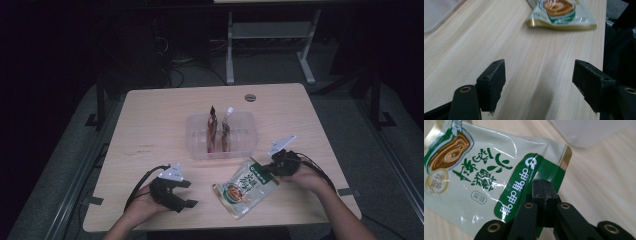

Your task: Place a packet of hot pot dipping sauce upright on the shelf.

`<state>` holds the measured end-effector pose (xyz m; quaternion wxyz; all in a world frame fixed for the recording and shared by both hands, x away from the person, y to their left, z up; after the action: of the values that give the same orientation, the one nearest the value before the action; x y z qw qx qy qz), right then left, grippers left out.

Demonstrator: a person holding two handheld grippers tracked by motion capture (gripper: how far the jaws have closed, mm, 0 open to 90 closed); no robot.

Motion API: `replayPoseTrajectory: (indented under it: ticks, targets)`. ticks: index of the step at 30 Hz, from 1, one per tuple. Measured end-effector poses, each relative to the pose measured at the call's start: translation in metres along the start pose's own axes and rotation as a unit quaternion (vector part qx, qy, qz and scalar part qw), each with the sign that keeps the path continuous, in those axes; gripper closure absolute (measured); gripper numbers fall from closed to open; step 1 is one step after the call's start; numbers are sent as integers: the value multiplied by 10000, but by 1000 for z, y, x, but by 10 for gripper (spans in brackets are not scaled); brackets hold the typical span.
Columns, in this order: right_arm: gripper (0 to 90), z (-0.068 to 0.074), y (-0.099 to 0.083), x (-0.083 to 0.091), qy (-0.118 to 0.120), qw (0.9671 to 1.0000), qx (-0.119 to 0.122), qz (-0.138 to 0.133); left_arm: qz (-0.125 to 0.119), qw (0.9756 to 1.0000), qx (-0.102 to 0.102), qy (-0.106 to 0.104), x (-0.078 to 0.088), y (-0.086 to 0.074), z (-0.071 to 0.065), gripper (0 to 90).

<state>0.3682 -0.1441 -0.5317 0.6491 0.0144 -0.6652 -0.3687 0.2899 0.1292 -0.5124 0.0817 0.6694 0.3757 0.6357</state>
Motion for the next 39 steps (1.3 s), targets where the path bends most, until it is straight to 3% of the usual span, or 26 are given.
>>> replayPoseTrajectory:
  ticks: [6, 10, 13, 16, 19, 21, 25, 27, 30, 36, 39]
  targets:
    - [899, 21, 13, -12, 172, 9985, 525, -18, 8, 10000, -12, 3, 0, 0, 0, 262]
    - [899, 36, 21, -18, 289, 9971, 705, -19, 2, 10000, -28, -22, -4, 3, -3, 263]
    - [898, 38, 25, -17, 257, 9968, 748, -68, -115, 9999, 38, -47, -8, 12, -10, 266]
    - [813, 37, 27, -9, 207, 9985, 467, -206, -219, 9996, 130, -86, -15, 23, -15, 270]
    - [741, 35, 27, -4, 188, 9988, 352, -288, -204, 9996, 161, -61, -22, 30, -17, 294]
    - [625, 35, 27, 3, 187, 9989, 170, -394, -157, 9998, 157, 12, -28, 35, -19, 308]
    - [482, 35, 23, 11, 1, 9991, 104, -423, 8, 9999, 18, 157, -43, 43, -22, 339]
    - [433, 38, 21, 16, -26, 9988, 4, -492, 30, 9998, 97, 145, -49, 45, -23, 361]
    - [396, 39, 15, 20, -94, 9986, -45, -525, 174, 9997, 115, 147, -57, 44, -23, 412]
    - [377, 38, 16, 20, -145, 9984, -29, -551, 205, 9986, -114, 477, -57, 44, -19, 571]
    - [376, 36, 15, 20, -154, 9983, -41, -559, 222, 9983, -222, 498, -57, 44, -19, 620]
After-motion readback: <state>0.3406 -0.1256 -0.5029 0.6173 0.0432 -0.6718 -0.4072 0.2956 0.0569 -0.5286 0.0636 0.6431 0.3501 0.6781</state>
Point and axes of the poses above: each handheld gripper's, and its own axes: x roughly backward along the jaws, y roughly out of its top, z roughly to its left, the point moved 9 cm from there along -x, roughly forward along the jaws, and after that the axes turned 6 degrees about z, right-handed, at the moved point
